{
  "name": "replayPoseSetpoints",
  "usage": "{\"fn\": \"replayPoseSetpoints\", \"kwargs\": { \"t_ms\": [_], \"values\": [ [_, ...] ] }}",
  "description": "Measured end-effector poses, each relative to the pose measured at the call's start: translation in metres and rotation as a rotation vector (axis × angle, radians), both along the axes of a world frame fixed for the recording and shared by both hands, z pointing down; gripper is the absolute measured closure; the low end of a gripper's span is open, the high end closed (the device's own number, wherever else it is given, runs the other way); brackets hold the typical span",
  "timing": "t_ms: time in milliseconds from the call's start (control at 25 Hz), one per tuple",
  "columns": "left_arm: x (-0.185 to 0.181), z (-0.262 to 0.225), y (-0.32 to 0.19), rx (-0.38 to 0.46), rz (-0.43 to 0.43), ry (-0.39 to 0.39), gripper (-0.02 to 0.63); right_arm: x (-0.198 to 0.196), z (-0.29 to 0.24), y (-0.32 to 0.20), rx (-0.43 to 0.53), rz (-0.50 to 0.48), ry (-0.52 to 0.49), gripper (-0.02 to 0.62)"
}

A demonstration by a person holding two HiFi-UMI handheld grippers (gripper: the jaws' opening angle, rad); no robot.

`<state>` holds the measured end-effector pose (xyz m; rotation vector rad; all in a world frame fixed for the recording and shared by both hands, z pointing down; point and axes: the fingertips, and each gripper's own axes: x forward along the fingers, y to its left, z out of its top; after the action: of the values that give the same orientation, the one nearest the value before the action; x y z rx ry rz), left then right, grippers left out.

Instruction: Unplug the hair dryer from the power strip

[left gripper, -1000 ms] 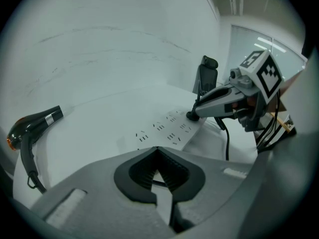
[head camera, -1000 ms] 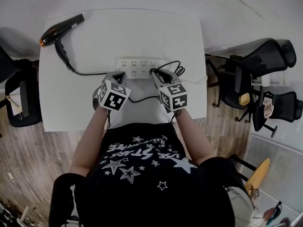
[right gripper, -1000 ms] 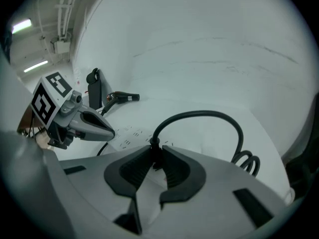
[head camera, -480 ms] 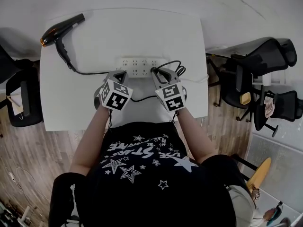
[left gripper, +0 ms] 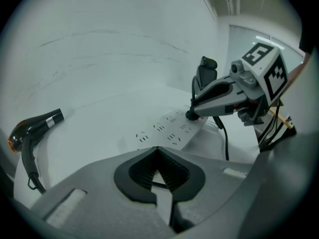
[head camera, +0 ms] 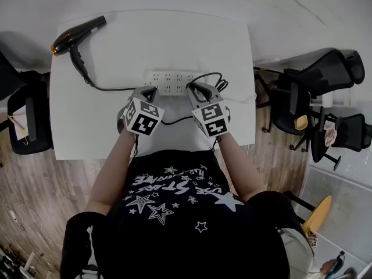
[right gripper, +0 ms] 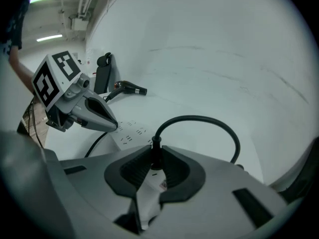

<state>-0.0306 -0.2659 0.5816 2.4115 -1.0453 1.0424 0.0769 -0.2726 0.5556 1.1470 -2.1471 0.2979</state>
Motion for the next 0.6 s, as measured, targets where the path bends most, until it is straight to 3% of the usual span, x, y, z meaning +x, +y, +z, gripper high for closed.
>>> {"fn": "replayPoseSetpoints", "kwargs": {
  "t_ms": [240,600],
  "values": [
    [0.000,0.000,-0.001,0.001,0.003,0.000,0.598,0.011,-0.013,-0.007,-0.006,0.077,-0.136,0.523],
    [0.000,-0.001,0.001,0.001,0.007,0.024,0.598,0.021,-0.028,-0.005,0.013,0.134,-0.197,0.522]
  ]
}}
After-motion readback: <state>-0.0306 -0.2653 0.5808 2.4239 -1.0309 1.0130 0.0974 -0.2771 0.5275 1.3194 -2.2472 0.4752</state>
